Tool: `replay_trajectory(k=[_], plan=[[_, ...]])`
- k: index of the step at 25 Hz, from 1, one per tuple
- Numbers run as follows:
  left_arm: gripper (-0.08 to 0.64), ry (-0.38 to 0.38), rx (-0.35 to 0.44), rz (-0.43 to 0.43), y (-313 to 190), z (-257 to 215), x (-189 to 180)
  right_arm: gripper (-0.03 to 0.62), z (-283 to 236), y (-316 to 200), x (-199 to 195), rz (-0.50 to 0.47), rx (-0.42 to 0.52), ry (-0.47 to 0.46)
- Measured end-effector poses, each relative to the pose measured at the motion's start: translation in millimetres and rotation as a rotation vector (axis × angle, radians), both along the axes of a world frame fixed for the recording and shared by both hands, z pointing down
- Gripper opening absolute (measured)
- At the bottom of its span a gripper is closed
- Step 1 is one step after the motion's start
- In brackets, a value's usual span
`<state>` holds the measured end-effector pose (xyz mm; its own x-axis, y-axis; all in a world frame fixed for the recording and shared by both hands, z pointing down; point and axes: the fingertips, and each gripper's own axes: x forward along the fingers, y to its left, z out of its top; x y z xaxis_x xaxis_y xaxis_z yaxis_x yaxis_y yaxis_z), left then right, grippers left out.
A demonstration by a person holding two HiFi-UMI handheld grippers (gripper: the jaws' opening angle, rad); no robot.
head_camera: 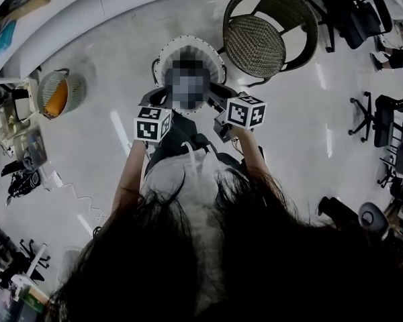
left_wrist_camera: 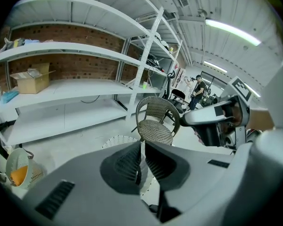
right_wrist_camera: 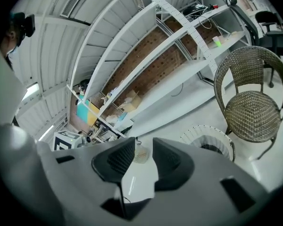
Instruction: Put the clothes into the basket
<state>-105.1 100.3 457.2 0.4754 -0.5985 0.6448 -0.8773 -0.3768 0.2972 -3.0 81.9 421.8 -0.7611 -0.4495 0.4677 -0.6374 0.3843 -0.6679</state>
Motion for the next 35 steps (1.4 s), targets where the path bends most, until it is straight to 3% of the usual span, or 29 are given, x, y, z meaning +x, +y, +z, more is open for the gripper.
replay_trajectory(k=[6,20,35], plan=[[0.038,-0.015,0.043,0.001,11,-21,28,0.126,-10,32,24,-0.022,0.034,0.022],[0.038,-0.048,0.046,-0.015,86,-35,82,0.114,-17,113,75,-0.054,0.078,0.036],[0.038,-0.050,0.099,-0.065,161,-48,85,0.077,-27,188,73,-0.107,0.147,0.047]])
